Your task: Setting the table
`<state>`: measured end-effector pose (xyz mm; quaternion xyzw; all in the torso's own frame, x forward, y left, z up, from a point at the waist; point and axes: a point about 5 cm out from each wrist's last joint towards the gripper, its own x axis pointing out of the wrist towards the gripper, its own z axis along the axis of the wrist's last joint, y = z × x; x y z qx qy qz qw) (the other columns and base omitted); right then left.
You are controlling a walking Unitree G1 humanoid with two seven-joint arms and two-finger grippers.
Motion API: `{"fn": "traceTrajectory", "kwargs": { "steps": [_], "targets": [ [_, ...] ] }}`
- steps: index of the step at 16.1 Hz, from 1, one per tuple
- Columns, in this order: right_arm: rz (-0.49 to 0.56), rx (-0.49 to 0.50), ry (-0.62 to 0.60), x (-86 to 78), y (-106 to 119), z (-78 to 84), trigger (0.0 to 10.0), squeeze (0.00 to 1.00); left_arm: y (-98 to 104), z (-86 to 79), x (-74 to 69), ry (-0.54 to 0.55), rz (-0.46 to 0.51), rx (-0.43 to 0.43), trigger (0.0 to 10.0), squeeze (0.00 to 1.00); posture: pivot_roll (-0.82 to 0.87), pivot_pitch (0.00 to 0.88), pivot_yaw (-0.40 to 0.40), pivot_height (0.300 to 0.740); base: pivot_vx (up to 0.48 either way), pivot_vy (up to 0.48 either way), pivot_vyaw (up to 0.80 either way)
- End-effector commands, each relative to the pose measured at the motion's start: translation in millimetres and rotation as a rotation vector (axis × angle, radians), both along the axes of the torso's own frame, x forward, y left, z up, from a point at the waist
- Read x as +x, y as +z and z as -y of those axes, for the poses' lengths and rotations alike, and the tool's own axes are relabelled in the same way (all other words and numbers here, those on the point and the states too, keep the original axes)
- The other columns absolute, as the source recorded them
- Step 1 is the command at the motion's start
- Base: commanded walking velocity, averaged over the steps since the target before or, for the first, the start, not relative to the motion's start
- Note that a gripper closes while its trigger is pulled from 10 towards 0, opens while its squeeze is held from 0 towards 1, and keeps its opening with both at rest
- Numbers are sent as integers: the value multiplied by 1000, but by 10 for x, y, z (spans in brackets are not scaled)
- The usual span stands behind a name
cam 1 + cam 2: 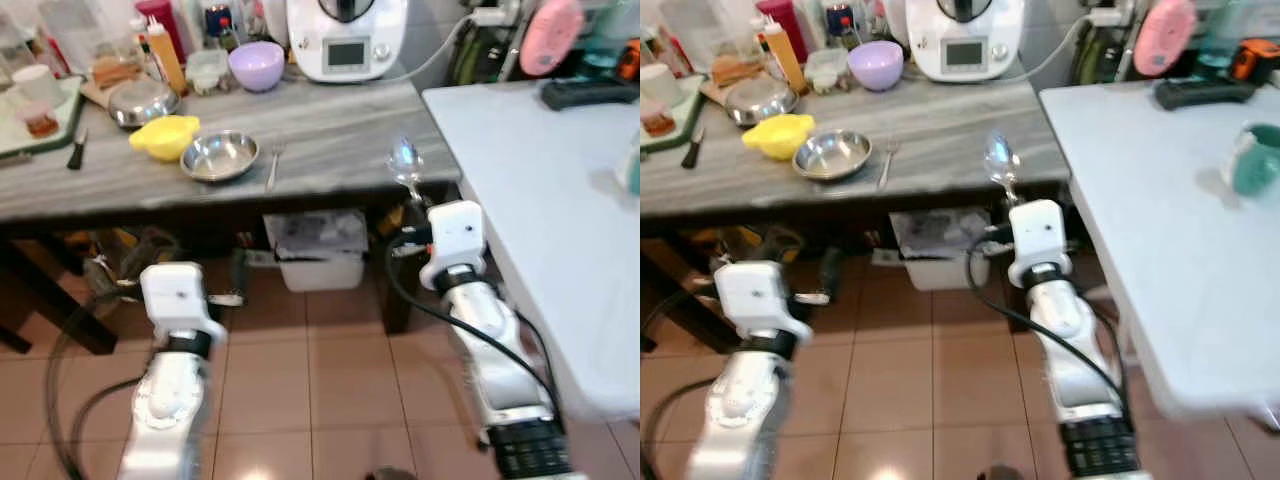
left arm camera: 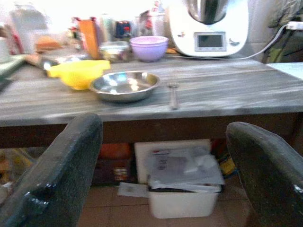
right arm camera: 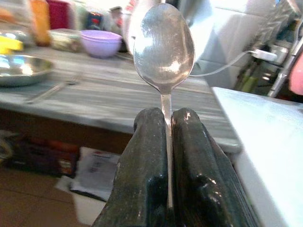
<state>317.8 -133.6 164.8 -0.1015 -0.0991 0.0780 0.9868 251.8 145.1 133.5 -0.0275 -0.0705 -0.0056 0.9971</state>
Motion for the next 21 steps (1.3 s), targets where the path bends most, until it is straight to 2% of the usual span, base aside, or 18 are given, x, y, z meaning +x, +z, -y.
{"fn": "traceTrajectory", "kwargs": {
  "steps": [1,11,13,17,21],
  "targets": [
    [28,7,18,-2,64,-62,10000,0,9,-76,-1,18,1,16,10000,0,-41,106,61,740,469,0,0],
    [-2,32,-11,-3,3,-6,10000,0,-20,-62,-10,-5,-19,16,10000,0,-45,103,76,740,457,0,83],
    [-3,36,-14,-4,0,-5,10000,0,-20,-60,-7,-9,-19,17,10000,0,-46,100,78,740,409,251,0],
    [-4,41,-19,-4,-4,0,10000,0,-24,-50,-5,-16,-25,17,10000,0,-45,97,80,740,318,359,0],
    [-6,42,-20,-4,-9,-4,10000,0,-57,-39,-13,-4,-47,23,10000,0,-42,94,78,740,0,150,0]
  ]
}}
